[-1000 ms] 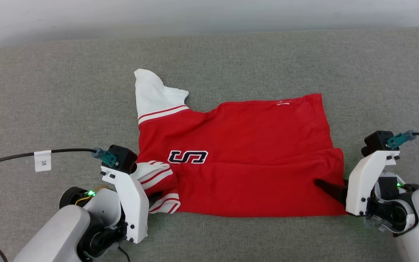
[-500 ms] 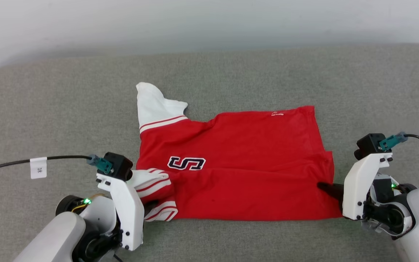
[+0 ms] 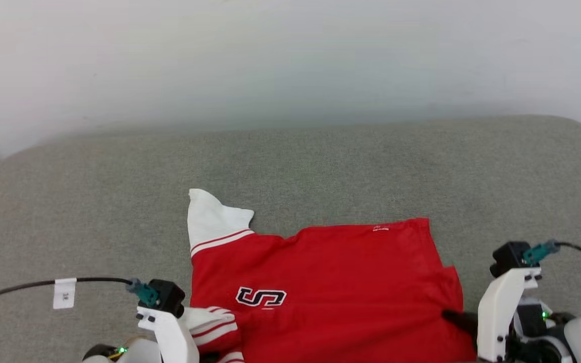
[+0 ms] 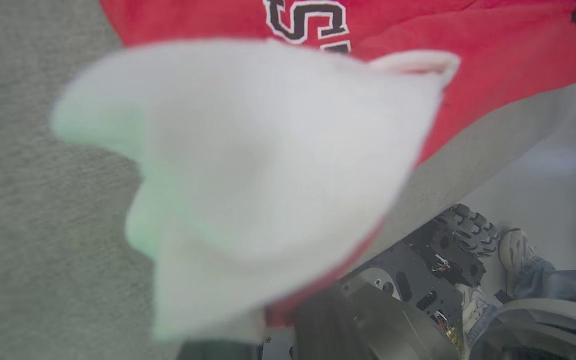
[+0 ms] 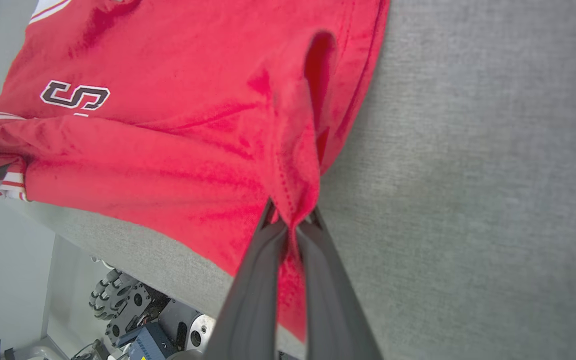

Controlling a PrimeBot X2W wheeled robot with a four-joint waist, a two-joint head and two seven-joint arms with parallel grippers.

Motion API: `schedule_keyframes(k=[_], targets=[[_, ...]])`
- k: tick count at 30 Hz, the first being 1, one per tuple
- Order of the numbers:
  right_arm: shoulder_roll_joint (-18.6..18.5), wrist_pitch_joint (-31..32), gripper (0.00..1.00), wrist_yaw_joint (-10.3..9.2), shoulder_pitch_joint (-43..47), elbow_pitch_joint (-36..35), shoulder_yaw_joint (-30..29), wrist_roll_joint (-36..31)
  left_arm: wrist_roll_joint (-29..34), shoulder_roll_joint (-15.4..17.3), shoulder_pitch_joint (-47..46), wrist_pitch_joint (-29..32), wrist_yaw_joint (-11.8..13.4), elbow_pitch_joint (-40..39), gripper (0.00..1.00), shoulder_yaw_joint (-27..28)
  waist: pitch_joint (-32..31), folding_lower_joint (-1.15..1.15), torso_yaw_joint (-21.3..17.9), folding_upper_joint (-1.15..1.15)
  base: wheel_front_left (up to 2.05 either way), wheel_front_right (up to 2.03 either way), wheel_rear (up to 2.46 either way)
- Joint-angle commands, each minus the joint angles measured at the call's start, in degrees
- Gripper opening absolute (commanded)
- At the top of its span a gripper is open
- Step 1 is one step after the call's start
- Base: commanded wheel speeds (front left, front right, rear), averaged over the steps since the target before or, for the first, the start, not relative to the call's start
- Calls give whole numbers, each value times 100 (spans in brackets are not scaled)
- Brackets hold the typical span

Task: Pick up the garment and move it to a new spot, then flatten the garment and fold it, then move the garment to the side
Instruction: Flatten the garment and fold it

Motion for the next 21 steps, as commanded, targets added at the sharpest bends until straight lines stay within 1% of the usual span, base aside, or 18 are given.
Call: schedule_keyframes(k=[1,2,3,4,5,7,11,13,16,21], targets=[[23,-72,0,-4,119,20,-50,-94,-52,-77,61,-7,36,32,0,-12,14,0,4,0,0,0,0],[44,-116,0,-4,191,33,-87,-117,-78,-126,76,-72,19,67,0,-3,42,0,2,0,0,0,0],[120,-194,16,-4,258,60,-137,-115,-81,-173,64,-140,32,141,30,28,58,0,0,0,0,0,0],[182,-273,71,-3,331,81,-165,-126,-63,-199,47,-168,53,217,100,28,72,0,1,0,0,0,0],[221,-369,100,-3,398,102,-172,-168,-20,-223,20,-216,63,279,100,20,85,0,3,0,0,0,0],[308,-591,100,-3,475,110,-175,-163,-49,-307,-12,-316,75,404,100,56,88,0,-1,0,0,0,0],[335,-1166,100,-3,596,-95,-26,-304,-228,-330,85,-432,105,474,100,235,-2,0,-77,0,0,0,0],[341,-1522,100,-3,590,-260,3,-428,-237,-256,81,-546,194,434,100,375,-35,0,-115,0,0,0,0],[378,-2112,100,-3,554,-385,-91,-795,-252,-221,77,-754,344,348,100,593,-78,0,-187,0,0,0,0],[566,-2817,100,-3,537,-590,-457,-1315,-71,-95,-38,-1052,631,191,100,841,-127,0,-301,0,0,0,0]])
